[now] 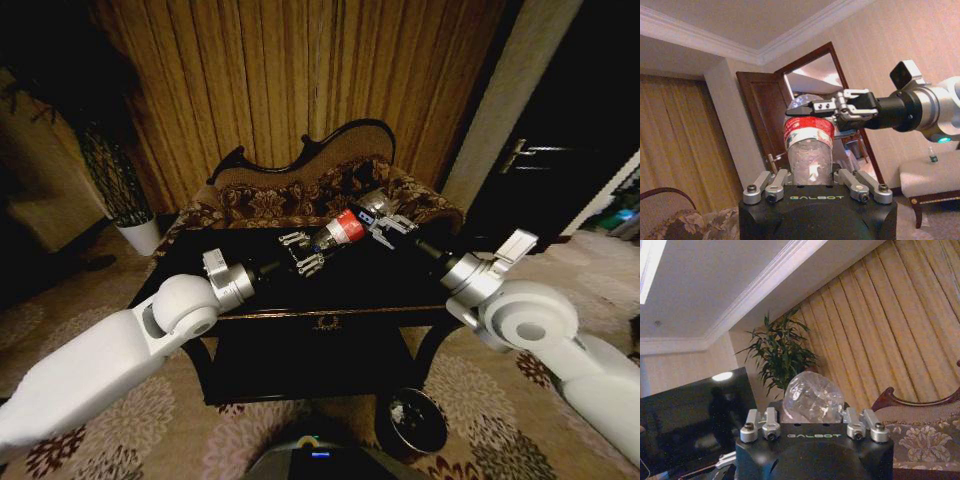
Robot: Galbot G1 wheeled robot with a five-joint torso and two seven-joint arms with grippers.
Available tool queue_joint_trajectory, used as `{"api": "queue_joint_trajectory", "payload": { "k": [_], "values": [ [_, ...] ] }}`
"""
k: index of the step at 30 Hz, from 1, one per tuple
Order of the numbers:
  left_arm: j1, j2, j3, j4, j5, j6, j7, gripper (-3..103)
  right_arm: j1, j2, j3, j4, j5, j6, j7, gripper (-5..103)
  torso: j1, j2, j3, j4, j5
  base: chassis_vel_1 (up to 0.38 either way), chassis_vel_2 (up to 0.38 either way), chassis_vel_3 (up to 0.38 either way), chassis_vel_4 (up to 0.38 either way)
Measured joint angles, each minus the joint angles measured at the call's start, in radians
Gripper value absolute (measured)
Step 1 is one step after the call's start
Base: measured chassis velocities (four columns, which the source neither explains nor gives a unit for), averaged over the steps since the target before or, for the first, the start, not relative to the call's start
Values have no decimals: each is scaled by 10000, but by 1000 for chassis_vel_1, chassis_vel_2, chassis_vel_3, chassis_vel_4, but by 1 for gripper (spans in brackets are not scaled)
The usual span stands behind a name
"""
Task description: Move to the front of the table and place the trash on the table into the trash bin.
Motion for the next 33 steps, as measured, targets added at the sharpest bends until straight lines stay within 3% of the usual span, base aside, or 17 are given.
{"api": "queue_joint_trajectory", "payload": {
  "k": [4,8,9,12,15,17,21,22,24,32,33],
  "values": [
    [53,93,-19,-103,-1,-3,-115,31,-129,-16,53,2,-98,3,-70,43,0,0,0,0,-1,0,0,0,0],
    [195,149,-233,-183,-81,0,-128,31,-147,-16,54,5,-120,5,-90,42,0,0,0,0,0,0,0,0,0],
    [275,186,-323,-209,-107,0,-130,42,-162,-16,61,-3,-127,6,-90,42,0,0,0,0,0,0,0,0,0],
    [335,235,-391,-225,-121,0,-152,47,-186,-12,75,-28,-131,6,-75,41,0,0,0,0,0,0,0,0,0],
    [375,278,-439,-245,-134,-40,-168,64,-254,3,119,-74,-140,-1,-29,35,0,0,0,0,-1,0,0,0,0],
    [378,279,-445,-247,-139,-60,-167,64,-273,8,132,-70,-141,-2,-29,33,0,0,0,0,1,0,0,0,0],
    [425,271,-457,-286,-199,-220,-68,85,-328,43,214,-65,-147,17,-28,31,0,0,0,0,0,0,0,0,0],
    [425,271,-457,-286,-199,-220,-68,85,-328,43,214,-65,-147,17,-28,31,0,0,0,0,0,0,0,0,0],
    [624,267,-628,-353,-248,-231,-23,95,-431,81,279,-107,-197,62,-18,31,0,0,0,0,-1,0,0,0,0],
    [1368,486,-1602,-489,-449,-211,-118,100,-497,303,324,-639,-640,380,166,31,0,0,0,0,0,0,0,0,0],
    [1629,538,-2048,-526,-562,-190,-284,100,-396,427,254,-857,-748,506,657,31,0,0,0,0,-1,0,0,0,0]
  ]
}}
